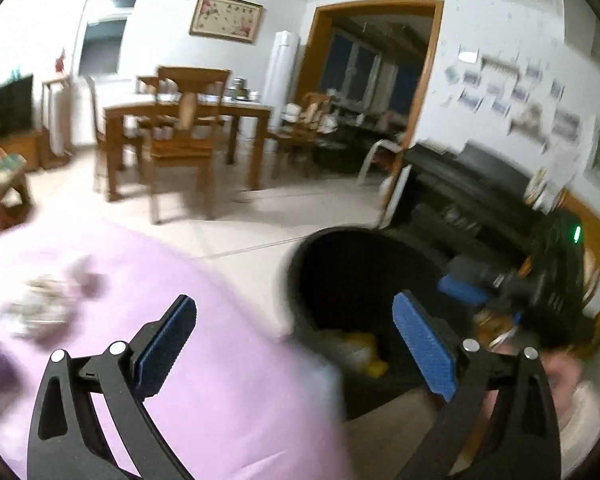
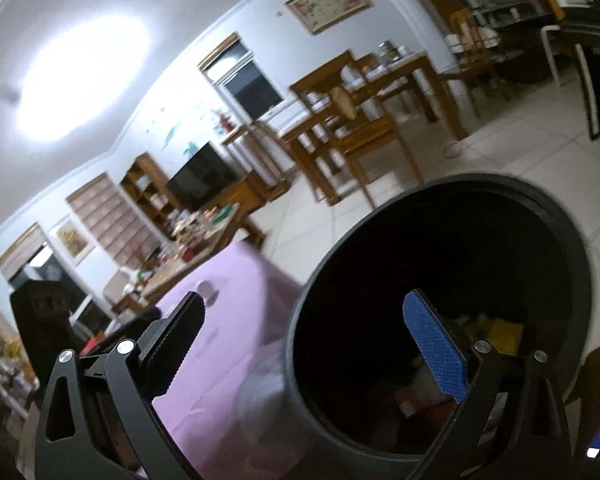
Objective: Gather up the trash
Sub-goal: 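Move the left tool toward the blue tube while the right tool approaches the white cup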
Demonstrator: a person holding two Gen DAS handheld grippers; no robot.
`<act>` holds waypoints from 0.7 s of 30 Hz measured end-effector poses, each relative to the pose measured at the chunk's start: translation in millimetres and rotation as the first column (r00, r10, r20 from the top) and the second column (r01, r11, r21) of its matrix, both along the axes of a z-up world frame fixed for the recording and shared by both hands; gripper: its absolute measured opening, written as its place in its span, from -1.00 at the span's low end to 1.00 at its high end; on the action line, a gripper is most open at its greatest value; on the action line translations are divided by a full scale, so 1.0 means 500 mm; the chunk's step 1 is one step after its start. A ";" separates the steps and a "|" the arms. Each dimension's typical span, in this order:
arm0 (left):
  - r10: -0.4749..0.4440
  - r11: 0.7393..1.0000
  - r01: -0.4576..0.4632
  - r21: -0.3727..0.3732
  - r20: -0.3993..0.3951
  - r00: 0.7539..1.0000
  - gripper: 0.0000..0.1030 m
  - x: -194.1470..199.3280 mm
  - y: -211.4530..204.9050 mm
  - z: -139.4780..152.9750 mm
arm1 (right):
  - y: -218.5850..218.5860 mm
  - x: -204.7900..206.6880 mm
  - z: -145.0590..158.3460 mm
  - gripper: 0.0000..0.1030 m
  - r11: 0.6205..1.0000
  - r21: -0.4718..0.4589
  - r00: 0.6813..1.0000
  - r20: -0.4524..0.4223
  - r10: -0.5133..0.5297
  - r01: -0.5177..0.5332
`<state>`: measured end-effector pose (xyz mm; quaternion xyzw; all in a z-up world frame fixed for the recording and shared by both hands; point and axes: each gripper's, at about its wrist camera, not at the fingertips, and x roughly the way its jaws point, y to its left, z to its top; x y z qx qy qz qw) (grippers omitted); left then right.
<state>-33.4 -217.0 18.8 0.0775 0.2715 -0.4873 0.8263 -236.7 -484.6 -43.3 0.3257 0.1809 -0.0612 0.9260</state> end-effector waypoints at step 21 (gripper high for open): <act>0.534 0.843 -0.513 0.163 -0.128 0.836 0.72 0.396 0.447 -0.055 | 0.376 0.440 0.072 0.16 0.885 -0.200 0.898 -0.237 0.372 -0.420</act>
